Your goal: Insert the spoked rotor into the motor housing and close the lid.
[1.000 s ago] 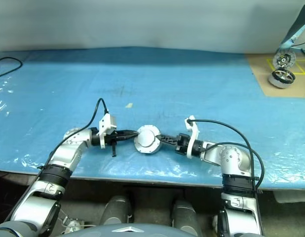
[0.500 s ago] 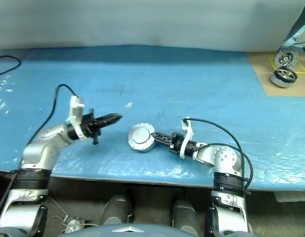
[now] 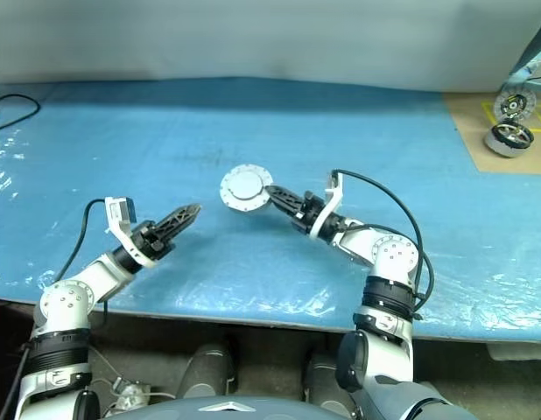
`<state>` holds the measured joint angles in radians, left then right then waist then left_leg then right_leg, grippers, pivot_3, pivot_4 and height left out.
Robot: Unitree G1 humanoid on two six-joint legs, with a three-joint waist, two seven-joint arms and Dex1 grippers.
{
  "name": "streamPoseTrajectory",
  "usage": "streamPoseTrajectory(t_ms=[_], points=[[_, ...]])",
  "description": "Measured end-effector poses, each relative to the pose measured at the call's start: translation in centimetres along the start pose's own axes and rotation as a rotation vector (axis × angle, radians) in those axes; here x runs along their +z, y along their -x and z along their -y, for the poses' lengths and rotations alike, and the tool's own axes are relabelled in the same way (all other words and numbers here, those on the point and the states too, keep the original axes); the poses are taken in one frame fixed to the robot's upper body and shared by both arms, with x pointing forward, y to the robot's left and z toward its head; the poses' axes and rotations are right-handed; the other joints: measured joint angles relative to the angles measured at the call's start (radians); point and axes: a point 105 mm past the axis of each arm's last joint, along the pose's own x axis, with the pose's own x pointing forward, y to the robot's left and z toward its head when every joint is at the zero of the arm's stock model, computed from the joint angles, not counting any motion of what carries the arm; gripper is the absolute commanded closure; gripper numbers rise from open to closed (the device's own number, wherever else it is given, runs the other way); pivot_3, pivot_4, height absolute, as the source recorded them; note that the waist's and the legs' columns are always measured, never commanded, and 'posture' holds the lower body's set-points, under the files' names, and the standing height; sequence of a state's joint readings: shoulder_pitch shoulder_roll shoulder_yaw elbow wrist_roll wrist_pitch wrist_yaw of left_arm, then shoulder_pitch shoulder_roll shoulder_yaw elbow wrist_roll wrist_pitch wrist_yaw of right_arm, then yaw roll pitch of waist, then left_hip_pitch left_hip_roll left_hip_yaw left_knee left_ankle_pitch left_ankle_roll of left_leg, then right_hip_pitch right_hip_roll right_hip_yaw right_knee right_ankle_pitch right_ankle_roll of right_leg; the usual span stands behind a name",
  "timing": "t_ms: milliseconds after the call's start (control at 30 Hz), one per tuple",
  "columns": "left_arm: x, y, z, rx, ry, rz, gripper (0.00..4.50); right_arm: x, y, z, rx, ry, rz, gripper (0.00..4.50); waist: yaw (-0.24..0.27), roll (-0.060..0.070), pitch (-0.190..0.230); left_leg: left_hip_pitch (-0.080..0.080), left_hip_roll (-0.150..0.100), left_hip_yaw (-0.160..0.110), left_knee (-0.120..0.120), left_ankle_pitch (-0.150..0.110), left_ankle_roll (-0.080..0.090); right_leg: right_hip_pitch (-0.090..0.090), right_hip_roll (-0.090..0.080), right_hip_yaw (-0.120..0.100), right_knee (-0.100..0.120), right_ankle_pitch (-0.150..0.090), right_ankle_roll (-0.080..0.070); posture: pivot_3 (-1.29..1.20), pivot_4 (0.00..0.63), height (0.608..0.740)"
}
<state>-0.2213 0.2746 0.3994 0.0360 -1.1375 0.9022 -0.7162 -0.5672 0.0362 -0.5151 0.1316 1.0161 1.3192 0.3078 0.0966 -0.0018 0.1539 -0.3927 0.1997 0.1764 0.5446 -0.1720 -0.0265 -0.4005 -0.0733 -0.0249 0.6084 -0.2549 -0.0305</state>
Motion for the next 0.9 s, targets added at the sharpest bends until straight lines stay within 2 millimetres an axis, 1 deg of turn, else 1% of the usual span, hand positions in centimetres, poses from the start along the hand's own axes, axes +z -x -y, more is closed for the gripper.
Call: streamPoseTrajectory(t_ms=[67,100,233,433,500,633,800,900], points=[[-0.1,-0.7,0.4,-0.020,0.040,0.018,0.10,-0.3,-0.3,-0.1,0.007,-0.007,-0.010,3.42,0.000,0.000,0.000,0.000,0.000,0.000,0.001,0.000,0.000,0.000,0.000,0.000,0.000,0.000,0.001,0.00,0.150,0.740],[-0.2,-1.1,0.5,-0.028,0.065,0.026,0.02,-0.5,-0.4,-0.2,0.010,-0.010,-0.016,3.42,-0.001,0.000,0.000,0.000,-0.001,0.000,0.001,0.000,0.000,0.000,0.000,0.000,0.000,0.001,0.001,0.00,0.150,0.740],[-0.6,-1.7,0.5,-0.044,0.156,0.023,0.02,-1.0,-0.7,-0.7,0.033,-0.017,-0.047,3.42,-0.002,-0.001,0.000,0.000,-0.003,-0.001,0.001,0.000,0.000,0.000,0.000,0.000,0.000,0.001,0.002,0.00,0.150,0.740],[-1.7,-1.7,-0.9,0.019,0.242,0.022,0.02,-1.1,-0.7,-1.1,0.039,-0.002,-0.069,3.42,-0.001,-0.002,0.001,0.000,-0.005,-0.003,0.002,0.000,0.000,0.001,0.000,0.000,0.000,0.002,0.004,0.00,0.150,0.740],[-1.7,-1.8,-0.7,0.005,0.256,0.028,0.02,-1.1,-0.6,-1.1,0.034,0.003,-0.077,3.42,-0.001,-0.002,0.001,0.000,-0.006,-0.003,0.002,0.000,0.000,0.001,0.000,0.000,0.000,0.003,0.005,0.00,0.150,0.740],[-2.0,-2.7,0.1,-0.051,0.299,0.037,0.02,-1.1,-0.5,-1.4,0.043,0.006,-0.088,3.42,0.000,-0.002,0.001,0.000,-0.007,-0.003,0.004,0.000,0.000,0.002,-0.001,0.001,0.000,0.003,0.006,0.00,0.150,0.740],[-2.9,-4.5,1.1,-0.116,0.331,0.011,0.02,-1.3,-0.6,-1.5,0.042,0.009,-0.101,3.42,-0.001,-0.003,0.002,-0.001,-0.007,-0.004,0.006,0.000,0.000,0.003,-0.001,0.001,0.000,0.004,0.007,0.00,0.150,0.740],[-3.3,-5.3,1.2,-0.131,0.355,0.008,0.02,-1.3,-0.5,-1.5,0.040,0.014,-0.109,3.42,-0.001,-0.003,0.002,-0.001,-0.007,-0.004,0.006,0.000,0.000,0.003,0.000,0.001,0.000,0.004,0.007,0.00,0.150,0.740]])
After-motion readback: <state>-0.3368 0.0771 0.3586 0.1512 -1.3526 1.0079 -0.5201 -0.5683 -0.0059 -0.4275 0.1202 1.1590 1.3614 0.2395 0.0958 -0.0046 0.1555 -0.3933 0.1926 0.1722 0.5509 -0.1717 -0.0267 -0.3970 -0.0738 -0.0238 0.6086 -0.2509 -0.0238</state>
